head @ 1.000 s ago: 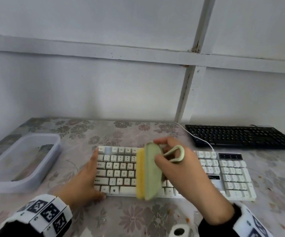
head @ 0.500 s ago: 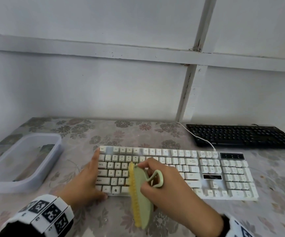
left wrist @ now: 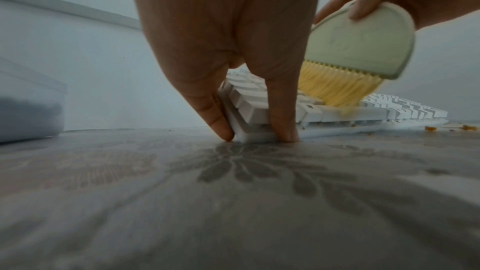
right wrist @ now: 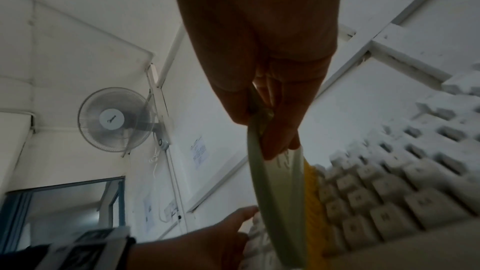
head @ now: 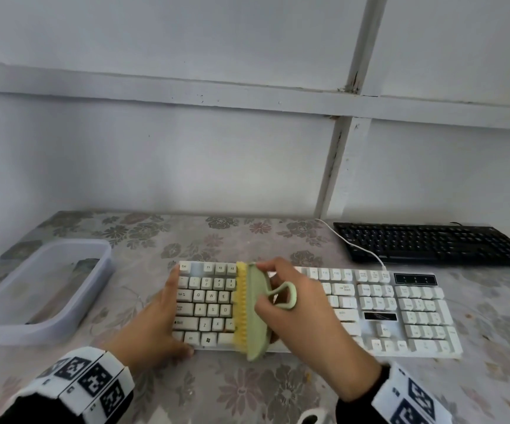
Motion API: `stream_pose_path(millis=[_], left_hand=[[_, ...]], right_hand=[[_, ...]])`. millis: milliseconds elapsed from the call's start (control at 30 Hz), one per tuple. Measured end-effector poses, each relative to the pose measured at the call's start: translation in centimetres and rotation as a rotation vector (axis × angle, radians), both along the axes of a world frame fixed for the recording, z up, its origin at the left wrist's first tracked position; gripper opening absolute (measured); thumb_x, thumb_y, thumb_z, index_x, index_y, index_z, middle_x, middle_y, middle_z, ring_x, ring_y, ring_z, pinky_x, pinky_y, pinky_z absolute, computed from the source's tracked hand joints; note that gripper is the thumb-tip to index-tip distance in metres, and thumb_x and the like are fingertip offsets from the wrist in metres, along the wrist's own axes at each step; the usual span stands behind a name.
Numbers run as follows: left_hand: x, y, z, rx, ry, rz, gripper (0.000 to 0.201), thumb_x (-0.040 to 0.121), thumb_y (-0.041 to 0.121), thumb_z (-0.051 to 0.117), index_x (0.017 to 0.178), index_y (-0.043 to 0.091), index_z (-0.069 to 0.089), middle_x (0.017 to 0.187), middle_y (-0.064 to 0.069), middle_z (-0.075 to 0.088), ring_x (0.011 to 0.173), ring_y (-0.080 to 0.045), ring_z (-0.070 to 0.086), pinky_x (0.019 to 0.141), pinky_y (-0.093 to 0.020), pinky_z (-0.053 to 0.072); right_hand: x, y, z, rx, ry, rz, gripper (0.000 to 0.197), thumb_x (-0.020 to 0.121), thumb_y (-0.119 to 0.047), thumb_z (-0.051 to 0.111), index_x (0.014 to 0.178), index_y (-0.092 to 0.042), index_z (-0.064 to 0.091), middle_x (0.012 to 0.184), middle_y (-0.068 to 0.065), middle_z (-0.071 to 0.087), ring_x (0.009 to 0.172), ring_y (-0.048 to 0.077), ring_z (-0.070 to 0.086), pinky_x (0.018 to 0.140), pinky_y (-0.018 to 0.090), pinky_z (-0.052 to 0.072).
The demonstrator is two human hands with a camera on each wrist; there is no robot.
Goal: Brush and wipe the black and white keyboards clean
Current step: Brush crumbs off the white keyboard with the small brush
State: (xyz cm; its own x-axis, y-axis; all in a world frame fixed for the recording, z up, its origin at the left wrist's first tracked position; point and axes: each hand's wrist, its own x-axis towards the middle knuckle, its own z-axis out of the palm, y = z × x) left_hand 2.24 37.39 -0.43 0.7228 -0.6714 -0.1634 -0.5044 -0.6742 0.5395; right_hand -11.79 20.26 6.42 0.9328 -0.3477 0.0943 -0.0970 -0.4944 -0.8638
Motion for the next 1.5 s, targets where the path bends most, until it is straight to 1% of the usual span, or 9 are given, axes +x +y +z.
stream_pose_path(millis=[100, 433, 567, 733, 933, 1033, 1233, 1433, 1500], left_hand=[[0.2, 0.0, -0.2, -0.032, -0.005, -0.014, 0.133, 0.067, 0.024, 0.078, 0.138, 0.028, -0.035, 0.151, 0.0, 0.021, 0.132, -0.014, 0.032, 0.109, -0.028, 0.031], [0.0, -0.1, -0.1, -0.007, 0.001, 0.001, 0.133, 0.069, 0.024, 0.078, 0.136, 0.029, -0.038, 0.152, 0.0, 0.02, 0.128, -0.012, 0.036, 0.104, -0.024, 0.033], [0.1, -0.1, -0.1, 0.002, -0.003, 0.004, 0.134, 0.069, 0.024, 0.078, 0.136, 0.027, -0.038, 0.152, -0.001, 0.019, 0.128, -0.012, 0.035, 0.105, -0.024, 0.032], [0.2, 0.0, -0.2, -0.004, -0.009, -0.006, 0.135, 0.068, 0.025, 0.079, 0.135, 0.027, -0.038, 0.153, -0.001, 0.015, 0.136, -0.014, 0.027, 0.11, -0.027, 0.028], [0.3, 0.0, -0.4, -0.005, -0.002, 0.001, 0.134, 0.068, 0.025, 0.078, 0.136, 0.028, -0.038, 0.153, -0.002, 0.016, 0.133, -0.015, 0.031, 0.108, -0.027, 0.03], [0.4, 0.0, -0.5, -0.02, -0.005, 0.004, 0.135, 0.067, 0.024, 0.078, 0.136, 0.03, -0.037, 0.151, -0.002, 0.019, 0.129, -0.013, 0.035, 0.105, -0.026, 0.035], [0.6, 0.1, -0.8, -0.031, -0.025, -0.009, 0.137, 0.066, 0.027, 0.079, 0.128, 0.037, -0.043, 0.151, 0.0, 0.021, 0.13, -0.013, 0.035, 0.108, -0.028, 0.035], [0.2, 0.0, -0.3, -0.016, 0.009, 0.014, 0.134, 0.069, 0.024, 0.077, 0.134, 0.033, -0.039, 0.151, 0.0, 0.02, 0.129, -0.014, 0.035, 0.108, -0.029, 0.035], [0.2, 0.0, -0.4, -0.014, 0.01, 0.013, 0.134, 0.068, 0.025, 0.078, 0.135, 0.034, -0.038, 0.152, 0.0, 0.019, 0.131, -0.015, 0.035, 0.109, -0.031, 0.034]], right_hand=[[-1.1, 0.3, -0.5, -0.015, 0.097, 0.054, 0.032, 0.085, -0.009, 0.053, 0.106, -0.032, 0.057, 0.064, -0.005, 0.055, 0.045, 0.007, 0.048, 0.042, 0.026, 0.048], [1.1, -0.5, 1.5, -0.085, -0.107, -0.051, 0.03, 0.088, -0.01, 0.055, 0.11, -0.03, 0.054, 0.08, 0.002, 0.065, 0.065, 0.024, 0.066, 0.055, 0.044, 0.057], [-0.1, 0.8, -0.3, -0.144, -0.021, 0.07, 0.028, 0.09, -0.011, 0.052, 0.115, -0.024, 0.052, 0.077, -0.005, 0.06, 0.056, 0.006, 0.058, 0.052, 0.019, 0.052], [-0.9, 0.6, 0.5, -0.042, 0.083, 0.08, 0.029, 0.084, -0.008, 0.052, 0.104, -0.027, 0.059, 0.058, -0.009, 0.054, 0.044, 0.007, 0.044, 0.047, 0.023, 0.047], [1.4, 0.1, 2.2, -0.053, -0.117, -0.032, 0.031, 0.086, -0.009, 0.056, 0.11, -0.03, 0.055, 0.078, 0.001, 0.063, 0.055, 0.017, 0.06, 0.051, 0.034, 0.056], [2.1, 0.4, 1.4, -0.107, -0.102, -0.006, 0.032, 0.089, -0.01, 0.055, 0.117, -0.024, 0.053, 0.075, -0.006, 0.061, 0.053, 0.006, 0.058, 0.046, 0.021, 0.051], [0.3, 2.0, -0.5, -0.115, 0.016, 0.141, 0.029, 0.09, -0.012, 0.052, 0.117, -0.024, 0.052, 0.07, -0.007, 0.055, 0.05, 0.004, 0.05, 0.047, 0.018, 0.043], [0.2, 0.9, 2.2, 0.021, -0.026, 0.022, 0.032, 0.083, -0.005, 0.054, 0.103, -0.029, 0.06, 0.074, 0.002, 0.062, 0.053, 0.013, 0.056, 0.054, 0.04, 0.058], [1.1, 0.4, 2.7, -0.014, -0.096, -0.032, 0.032, 0.084, -0.006, 0.055, 0.106, -0.03, 0.057, 0.076, 0.003, 0.063, 0.054, 0.016, 0.059, 0.052, 0.039, 0.057]])
